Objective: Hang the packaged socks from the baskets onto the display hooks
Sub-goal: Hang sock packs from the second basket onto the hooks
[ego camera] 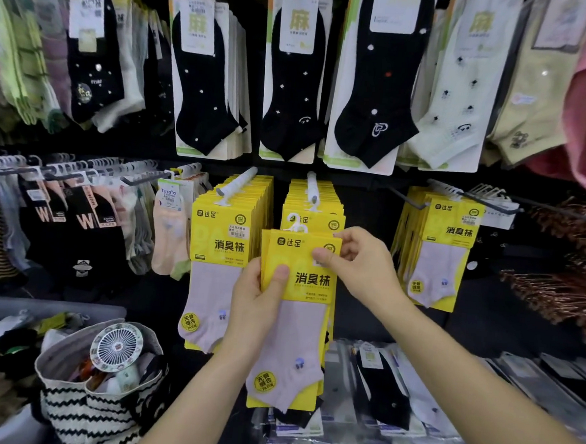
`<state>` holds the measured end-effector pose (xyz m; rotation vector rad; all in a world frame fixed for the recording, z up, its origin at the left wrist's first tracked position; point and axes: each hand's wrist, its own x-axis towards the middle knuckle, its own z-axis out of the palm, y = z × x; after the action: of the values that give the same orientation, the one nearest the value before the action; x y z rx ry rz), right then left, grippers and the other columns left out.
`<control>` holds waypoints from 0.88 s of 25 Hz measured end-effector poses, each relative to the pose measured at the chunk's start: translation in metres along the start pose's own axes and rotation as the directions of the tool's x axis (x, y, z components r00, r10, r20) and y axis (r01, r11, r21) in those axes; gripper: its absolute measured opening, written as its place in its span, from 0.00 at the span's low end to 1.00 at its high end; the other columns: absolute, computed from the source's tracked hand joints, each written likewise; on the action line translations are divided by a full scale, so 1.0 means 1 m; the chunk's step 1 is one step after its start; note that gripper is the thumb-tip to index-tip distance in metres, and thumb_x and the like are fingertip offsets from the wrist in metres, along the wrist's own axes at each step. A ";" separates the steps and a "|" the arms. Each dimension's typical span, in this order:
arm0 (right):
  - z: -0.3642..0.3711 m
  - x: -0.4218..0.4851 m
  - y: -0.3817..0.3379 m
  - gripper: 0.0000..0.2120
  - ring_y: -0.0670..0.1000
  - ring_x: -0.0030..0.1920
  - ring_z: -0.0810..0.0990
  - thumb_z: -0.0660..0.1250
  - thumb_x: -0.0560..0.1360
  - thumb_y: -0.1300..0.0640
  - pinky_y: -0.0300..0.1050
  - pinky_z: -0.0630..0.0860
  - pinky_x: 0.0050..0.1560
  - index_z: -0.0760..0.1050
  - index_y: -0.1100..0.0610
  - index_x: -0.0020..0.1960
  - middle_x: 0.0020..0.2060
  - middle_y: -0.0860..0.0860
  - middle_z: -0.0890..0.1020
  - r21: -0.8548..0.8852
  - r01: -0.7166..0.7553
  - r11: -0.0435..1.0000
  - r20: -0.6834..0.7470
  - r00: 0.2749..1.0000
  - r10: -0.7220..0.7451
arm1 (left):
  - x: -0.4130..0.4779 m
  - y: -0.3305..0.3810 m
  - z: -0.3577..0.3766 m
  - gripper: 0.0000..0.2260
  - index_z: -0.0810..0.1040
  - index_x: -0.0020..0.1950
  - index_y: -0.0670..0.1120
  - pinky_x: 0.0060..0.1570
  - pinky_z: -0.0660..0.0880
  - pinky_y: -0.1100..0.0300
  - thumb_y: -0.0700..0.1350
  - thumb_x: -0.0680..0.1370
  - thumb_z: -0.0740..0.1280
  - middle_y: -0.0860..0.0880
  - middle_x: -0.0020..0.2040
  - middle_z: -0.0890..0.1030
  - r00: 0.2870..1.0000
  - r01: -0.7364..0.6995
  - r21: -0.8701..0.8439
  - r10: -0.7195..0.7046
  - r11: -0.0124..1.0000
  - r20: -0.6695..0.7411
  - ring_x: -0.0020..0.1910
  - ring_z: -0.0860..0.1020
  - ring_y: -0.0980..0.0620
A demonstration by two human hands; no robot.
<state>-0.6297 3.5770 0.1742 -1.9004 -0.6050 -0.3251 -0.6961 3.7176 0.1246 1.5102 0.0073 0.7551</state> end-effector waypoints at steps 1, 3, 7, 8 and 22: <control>-0.004 0.001 0.002 0.11 0.39 0.33 0.80 0.75 0.68 0.50 0.30 0.73 0.34 0.74 0.50 0.44 0.35 0.45 0.83 0.045 -0.027 0.999 -0.014 1.000 0.028 | -0.001 0.000 0.004 0.03 0.77 0.48 0.52 0.44 0.77 0.63 0.45 0.78 0.64 0.53 0.47 0.82 1.000 -0.003 -0.021 0.003 1.000 -0.006 0.46 0.81 0.57; -0.010 0.004 0.007 0.08 0.39 0.34 0.82 0.73 0.70 0.54 0.29 0.73 0.32 0.73 0.51 0.43 0.34 0.45 0.83 0.139 -0.090 0.986 -0.034 0.995 0.096 | -0.001 -0.001 0.006 0.04 0.77 0.46 0.51 0.43 0.77 0.60 0.46 0.79 0.62 0.52 0.45 0.82 1.000 -0.003 -0.037 0.002 0.999 -0.030 0.44 0.80 0.55; -0.016 0.014 0.009 0.06 0.39 0.33 0.82 0.70 0.73 0.57 0.28 0.72 0.29 0.73 0.55 0.45 0.35 0.46 0.83 0.200 -0.150 0.968 -0.072 0.983 0.167 | 0.005 -0.005 -0.008 0.07 0.77 0.45 0.52 0.47 0.75 0.56 0.46 0.80 0.60 0.55 0.43 0.82 0.994 0.007 -0.012 -0.009 1.000 -0.105 0.44 0.79 0.55; -0.016 0.018 0.007 0.06 0.39 0.33 0.82 0.70 0.73 0.57 0.29 0.73 0.29 0.73 0.55 0.45 0.35 0.47 0.83 0.190 -0.145 0.971 -0.083 0.983 0.163 | 0.006 -0.006 -0.014 0.08 0.77 0.45 0.52 0.48 0.75 0.54 0.46 0.80 0.60 0.56 0.42 0.82 0.993 0.010 -0.008 -0.011 1.000 -0.120 0.44 0.78 0.55; 0.005 0.044 -0.005 0.08 0.58 0.45 0.82 0.70 0.73 0.51 0.52 0.78 0.44 0.72 0.52 0.45 0.41 0.60 0.83 -0.088 -0.072 0.994 -0.094 0.994 0.064 | 0.008 -0.008 -0.068 0.08 0.79 0.47 0.51 0.47 0.77 0.52 0.45 0.80 0.61 0.49 0.47 0.84 0.976 0.034 -0.033 -0.040 0.999 -0.214 0.49 0.82 0.46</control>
<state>-0.5959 3.5946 0.1980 -1.9770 -0.4706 -0.3985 -0.7174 3.7823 0.1140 1.3914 0.1856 0.8817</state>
